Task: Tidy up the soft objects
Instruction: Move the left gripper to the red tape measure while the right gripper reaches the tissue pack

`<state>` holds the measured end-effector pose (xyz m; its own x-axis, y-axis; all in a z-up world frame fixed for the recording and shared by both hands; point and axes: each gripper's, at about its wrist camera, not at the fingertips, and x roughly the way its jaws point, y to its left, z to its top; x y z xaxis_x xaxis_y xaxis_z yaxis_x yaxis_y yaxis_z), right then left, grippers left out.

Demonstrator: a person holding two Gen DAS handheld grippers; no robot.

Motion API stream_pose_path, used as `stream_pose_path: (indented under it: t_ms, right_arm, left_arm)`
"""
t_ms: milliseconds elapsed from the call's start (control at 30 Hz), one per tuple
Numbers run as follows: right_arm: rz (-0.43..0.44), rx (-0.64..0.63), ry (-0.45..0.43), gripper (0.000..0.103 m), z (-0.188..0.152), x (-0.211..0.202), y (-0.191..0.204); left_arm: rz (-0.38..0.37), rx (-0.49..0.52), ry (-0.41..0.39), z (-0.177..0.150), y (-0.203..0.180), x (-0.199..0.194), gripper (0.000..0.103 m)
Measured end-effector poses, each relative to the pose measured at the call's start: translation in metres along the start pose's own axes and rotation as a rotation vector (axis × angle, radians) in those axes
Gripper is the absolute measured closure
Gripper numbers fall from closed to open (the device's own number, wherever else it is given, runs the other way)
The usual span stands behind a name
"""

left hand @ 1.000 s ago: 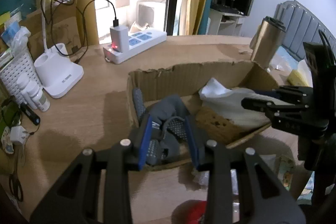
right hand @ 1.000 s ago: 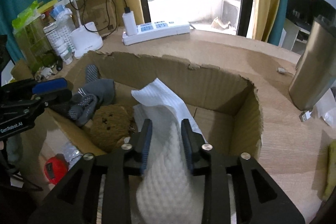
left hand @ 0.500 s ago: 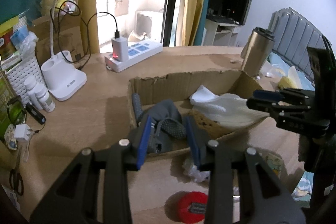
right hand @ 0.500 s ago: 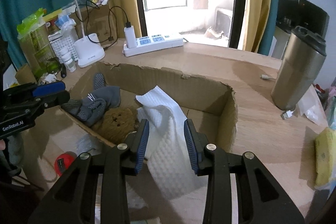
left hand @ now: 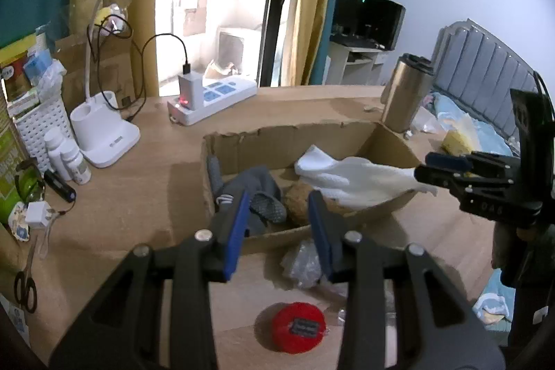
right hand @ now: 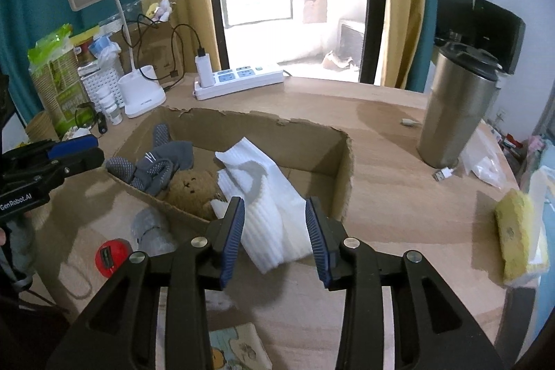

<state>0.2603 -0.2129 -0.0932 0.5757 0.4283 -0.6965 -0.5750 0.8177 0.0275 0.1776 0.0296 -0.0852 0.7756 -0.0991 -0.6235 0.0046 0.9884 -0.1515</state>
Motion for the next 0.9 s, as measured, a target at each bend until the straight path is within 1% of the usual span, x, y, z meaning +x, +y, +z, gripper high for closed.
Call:
stream_pose_path:
  t_ms: [67, 267, 333, 367, 400, 467, 567, 900]
  right_arm:
    - [-0.005, 0.005, -0.002, 0.062, -0.003, -0.004, 0.000]
    - [-0.013, 0.007, -0.018, 0.060, -0.009, -0.018, 0.003]
    - [-0.015, 0.008, -0.024, 0.060, -0.011, -0.023, 0.005]
    - [-0.015, 0.009, -0.027, 0.060, -0.012, -0.025, 0.005]
    - [-0.015, 0.011, -0.032, 0.059, -0.013, -0.028, 0.006]
    - [-0.012, 0.013, -0.041, 0.057, -0.015, -0.034, 0.008]
    - [-0.007, 0.014, -0.050, 0.051, -0.018, -0.040, 0.013]
    - [-0.008, 0.019, -0.038, 0.050, -0.038, -0.048, 0.023]
  left_arm:
    - [-0.002, 0.001, -0.005, 0.000, -0.001, -0.003, 0.065]
    - [-0.004, 0.012, -0.016, -0.004, -0.008, -0.012, 0.064]
    - [-0.005, 0.017, -0.018, -0.005, -0.010, -0.016, 0.059]
    - [-0.007, 0.019, -0.020, -0.006, -0.011, -0.018, 0.048]
    - [-0.010, 0.016, -0.022, -0.006, -0.011, -0.020, 0.044]
    - [-0.017, 0.003, -0.037, -0.008, -0.011, -0.025, 0.041]
    - [-0.017, -0.001, -0.044, -0.011, -0.012, -0.032, 0.040]
    - [-0.028, -0.004, -0.028, -0.028, -0.014, -0.043, 0.039]
